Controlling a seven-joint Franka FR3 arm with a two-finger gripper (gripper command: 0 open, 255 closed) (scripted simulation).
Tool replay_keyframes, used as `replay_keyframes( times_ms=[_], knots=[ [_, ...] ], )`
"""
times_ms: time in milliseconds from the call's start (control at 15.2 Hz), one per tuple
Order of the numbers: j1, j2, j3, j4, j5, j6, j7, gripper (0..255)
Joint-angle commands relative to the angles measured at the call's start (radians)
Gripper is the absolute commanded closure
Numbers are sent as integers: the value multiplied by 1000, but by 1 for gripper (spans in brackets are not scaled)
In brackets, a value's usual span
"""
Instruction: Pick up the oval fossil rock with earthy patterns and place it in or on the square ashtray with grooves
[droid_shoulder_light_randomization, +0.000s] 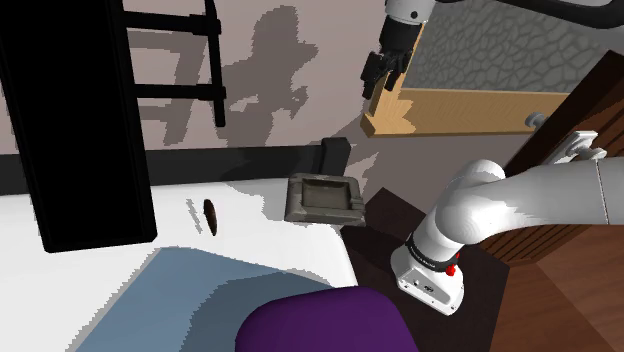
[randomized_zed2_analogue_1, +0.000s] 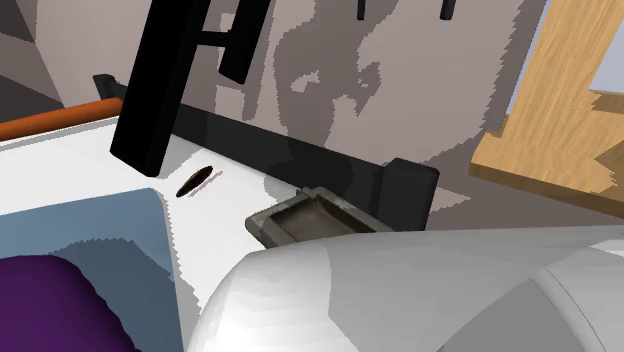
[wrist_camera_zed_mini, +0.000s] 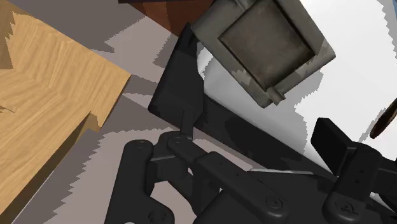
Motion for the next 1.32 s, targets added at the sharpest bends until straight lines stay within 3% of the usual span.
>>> replay_keyframes(
  times_ms=[0, 660, 1254],
  knots=[
    [0, 0, 0, 0, 0, 0, 0, 0],
    [55, 117, 82, -170, 165, 290, 143, 0],
    [125, 339, 161, -212, 320, 579, 230, 0]
  ],
)
